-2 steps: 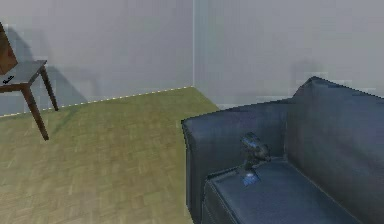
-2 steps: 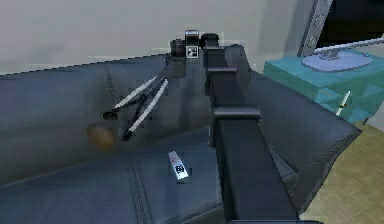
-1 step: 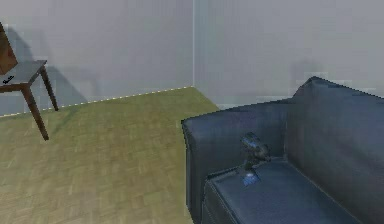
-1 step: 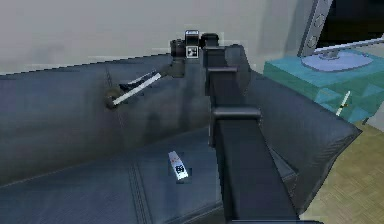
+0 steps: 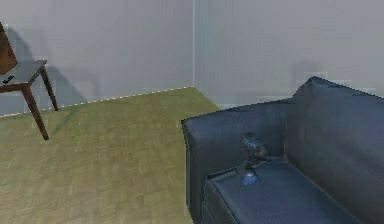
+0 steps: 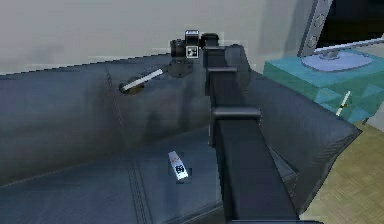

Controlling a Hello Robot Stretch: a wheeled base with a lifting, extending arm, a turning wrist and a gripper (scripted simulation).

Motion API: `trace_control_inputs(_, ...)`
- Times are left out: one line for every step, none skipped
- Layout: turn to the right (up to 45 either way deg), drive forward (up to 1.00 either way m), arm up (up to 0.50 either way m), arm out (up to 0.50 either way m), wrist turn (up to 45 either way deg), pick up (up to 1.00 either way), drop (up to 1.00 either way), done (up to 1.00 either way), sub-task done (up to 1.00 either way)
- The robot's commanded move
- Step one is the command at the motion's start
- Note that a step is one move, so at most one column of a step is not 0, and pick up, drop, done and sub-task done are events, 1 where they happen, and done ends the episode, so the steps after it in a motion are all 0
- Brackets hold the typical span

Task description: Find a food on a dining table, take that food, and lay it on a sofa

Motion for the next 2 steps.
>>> trace_control_inputs(0.0,0.00,-0.24,0.00,0.0,0.00,0.00,0.00,0.00)
trace_control_inputs(0.0,0.00,-0.32,0.00,0.0,0.00,0.00,0.00,0.00)
